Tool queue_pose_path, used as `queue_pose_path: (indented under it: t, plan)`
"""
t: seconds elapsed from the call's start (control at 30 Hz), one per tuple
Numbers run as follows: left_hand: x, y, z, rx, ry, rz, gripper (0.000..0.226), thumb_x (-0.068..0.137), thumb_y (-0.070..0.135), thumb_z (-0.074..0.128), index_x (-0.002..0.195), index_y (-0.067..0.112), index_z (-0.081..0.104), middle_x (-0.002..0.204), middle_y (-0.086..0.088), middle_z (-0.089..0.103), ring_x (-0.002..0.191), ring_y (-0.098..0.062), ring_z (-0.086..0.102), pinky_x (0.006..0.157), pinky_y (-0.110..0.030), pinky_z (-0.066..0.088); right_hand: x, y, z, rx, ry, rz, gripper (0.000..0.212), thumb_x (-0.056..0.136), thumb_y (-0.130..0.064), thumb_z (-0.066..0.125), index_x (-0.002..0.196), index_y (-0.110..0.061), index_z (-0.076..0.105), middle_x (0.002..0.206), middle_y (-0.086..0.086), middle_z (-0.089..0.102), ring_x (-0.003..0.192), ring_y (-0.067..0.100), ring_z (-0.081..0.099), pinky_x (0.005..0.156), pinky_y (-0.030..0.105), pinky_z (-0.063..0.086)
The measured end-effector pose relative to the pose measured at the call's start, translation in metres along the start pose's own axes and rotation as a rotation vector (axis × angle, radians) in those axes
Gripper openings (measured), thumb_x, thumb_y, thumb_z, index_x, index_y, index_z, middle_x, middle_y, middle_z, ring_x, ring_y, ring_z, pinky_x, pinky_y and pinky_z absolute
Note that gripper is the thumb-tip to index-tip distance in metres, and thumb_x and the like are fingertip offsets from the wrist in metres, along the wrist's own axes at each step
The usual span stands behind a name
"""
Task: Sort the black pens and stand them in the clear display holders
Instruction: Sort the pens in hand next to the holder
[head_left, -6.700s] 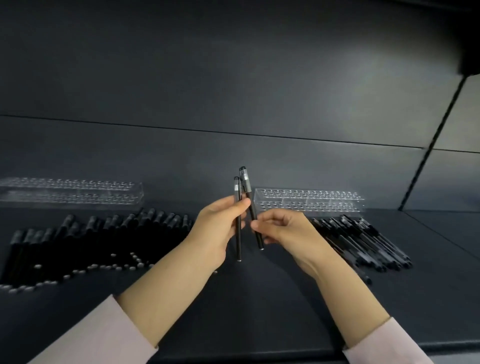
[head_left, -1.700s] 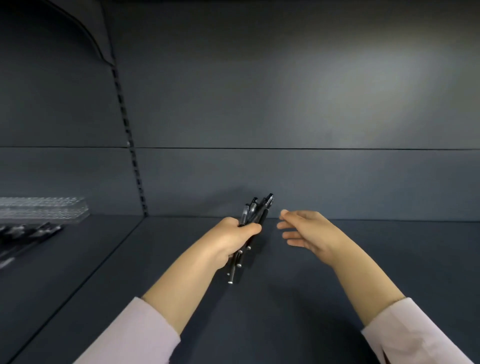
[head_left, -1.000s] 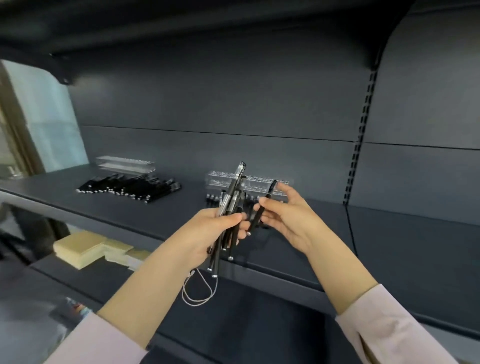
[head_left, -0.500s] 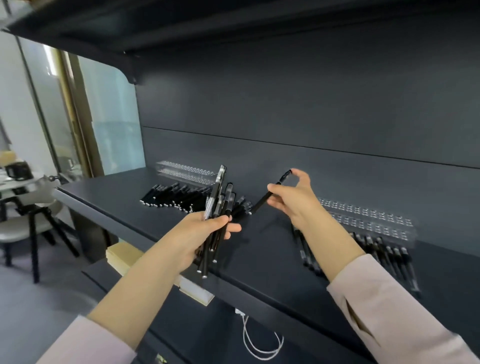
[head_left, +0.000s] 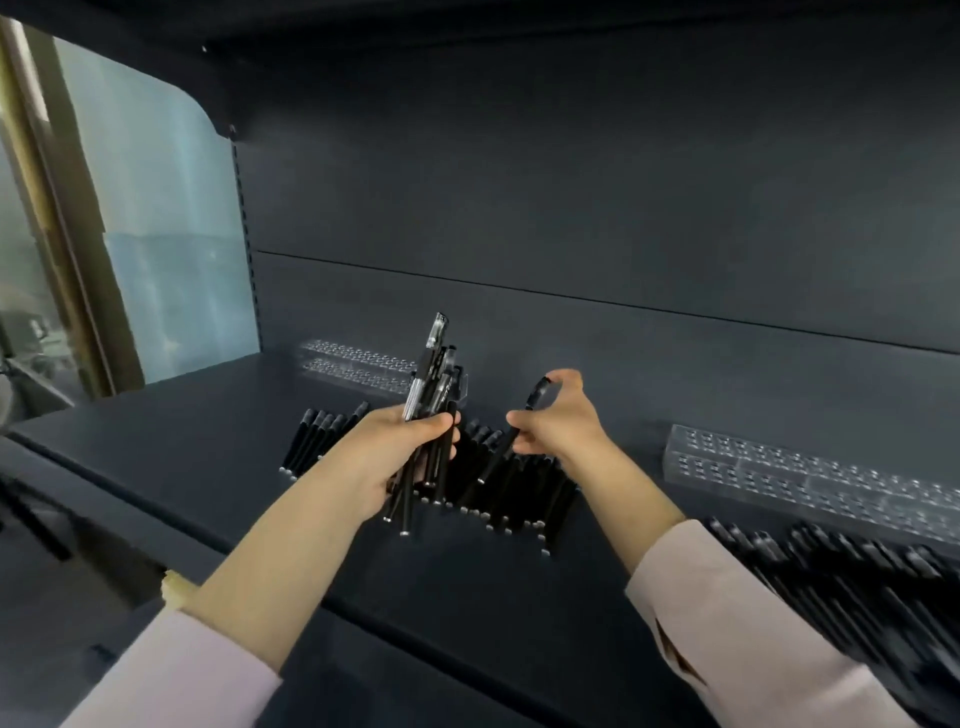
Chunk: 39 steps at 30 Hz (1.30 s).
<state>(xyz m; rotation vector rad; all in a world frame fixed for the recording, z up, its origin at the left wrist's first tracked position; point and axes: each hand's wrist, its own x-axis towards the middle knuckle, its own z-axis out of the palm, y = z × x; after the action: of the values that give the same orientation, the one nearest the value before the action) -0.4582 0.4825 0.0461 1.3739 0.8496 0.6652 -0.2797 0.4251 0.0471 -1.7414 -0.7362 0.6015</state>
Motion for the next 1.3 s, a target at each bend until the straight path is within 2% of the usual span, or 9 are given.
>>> queue_pose_path:
  t: [0.17,0.33,0.47,0.57,0.7,0.83,1.0,1.13,1.3]
  plan:
    - [0.053,0.005,-0.023,0.033,-0.107,-0.021,0.013,0.091,0.021,0.068,0.101,0.014,0.072,0.093,0.001,0.077,0.080,-0.011,0.071,0.064,-0.027,0.054,0.020,0.004,0.025,-0.148,0.057,0.072,0.059,0.082,-0.005,0.071,0.125,-0.026,0.036,0.102,0.014,0.064,0.058,0.020,0.066,0.054,0.022,0.054]
    - [0.089,-0.001,-0.029,0.072,-0.202,-0.041,0.016,0.089,0.028,0.070,0.100,0.017,0.074,0.092,0.005,0.077,0.091,-0.017,0.069,0.071,-0.030,0.050,0.033,0.019,0.042,-0.230,0.073,0.135,0.066,0.078,-0.009,0.077,0.133,-0.021,0.041,0.118,0.012,0.060,0.062,0.017,0.071,0.058,0.022,0.055]
    - [0.103,-0.012,-0.026,0.069,-0.232,-0.070,0.018,0.089,0.029,0.071,0.099,0.015,0.074,0.090,0.003,0.077,0.087,-0.019,0.068,0.075,-0.034,0.052,0.031,0.021,0.046,-0.278,0.097,0.135,0.064,0.077,-0.012,0.079,0.131,-0.018,0.046,0.122,0.010,0.058,0.051,0.007,0.066,0.045,0.011,0.043]
    - [0.111,-0.015,-0.025,0.050,-0.254,-0.079,0.017,0.089,0.027,0.071,0.096,0.013,0.075,0.088,0.003,0.077,0.090,-0.021,0.070,0.078,-0.036,0.054,0.030,0.022,0.047,-0.321,0.111,0.102,0.043,0.078,-0.013,0.079,0.115,-0.012,0.056,0.104,0.006,0.062,0.048,0.006,0.063,0.042,0.007,0.040]
    - [0.115,-0.017,-0.026,0.018,-0.299,-0.056,0.021,0.090,0.027,0.068,0.099,0.010,0.075,0.080,0.007,0.077,0.090,-0.019,0.070,0.074,-0.034,0.055,0.029,0.026,0.048,-0.355,0.099,0.055,0.026,0.082,-0.015,0.075,0.104,-0.009,0.064,0.086,0.000,0.064,0.050,0.006,0.064,0.051,0.008,0.046]
    - [0.109,-0.017,-0.023,0.025,-0.348,-0.034,0.020,0.092,0.026,0.066,0.103,0.012,0.073,0.085,0.009,0.077,0.087,-0.010,0.070,0.073,-0.029,0.052,0.028,0.027,0.046,-0.193,0.185,-0.019,0.011,0.088,-0.018,0.066,0.096,-0.010,0.069,0.081,0.006,0.067,0.057,0.012,0.063,0.064,0.022,0.057]
    - [0.102,-0.014,-0.019,0.003,-0.411,-0.006,0.019,0.092,0.025,0.065,0.106,0.014,0.072,0.093,0.004,0.077,0.082,-0.008,0.073,0.066,-0.024,0.057,0.023,0.013,0.044,0.223,0.134,-0.032,0.014,0.092,-0.023,0.064,0.089,-0.011,0.070,0.078,0.001,0.067,0.065,0.010,0.059,0.062,0.023,0.050]
    - [0.100,-0.015,-0.017,0.015,-0.423,0.027,0.019,0.090,0.028,0.068,0.103,0.017,0.073,0.093,0.002,0.077,0.091,-0.012,0.073,0.086,-0.034,0.056,0.017,0.010,0.051,0.305,0.056,-0.034,0.010,0.090,-0.018,0.066,0.093,-0.008,0.069,0.067,0.002,0.064,0.065,0.012,0.060,0.066,0.024,0.049]
    - [0.099,-0.014,-0.017,-0.045,-0.416,-0.009,0.018,0.093,0.025,0.064,0.104,0.012,0.072,0.095,-0.001,0.077,0.081,-0.010,0.073,0.066,-0.024,0.057,0.022,0.010,0.038,0.429,0.225,-0.064,0.005,0.091,-0.014,0.064,0.089,-0.009,0.067,0.082,0.007,0.065,0.069,0.012,0.060,0.069,0.024,0.051]
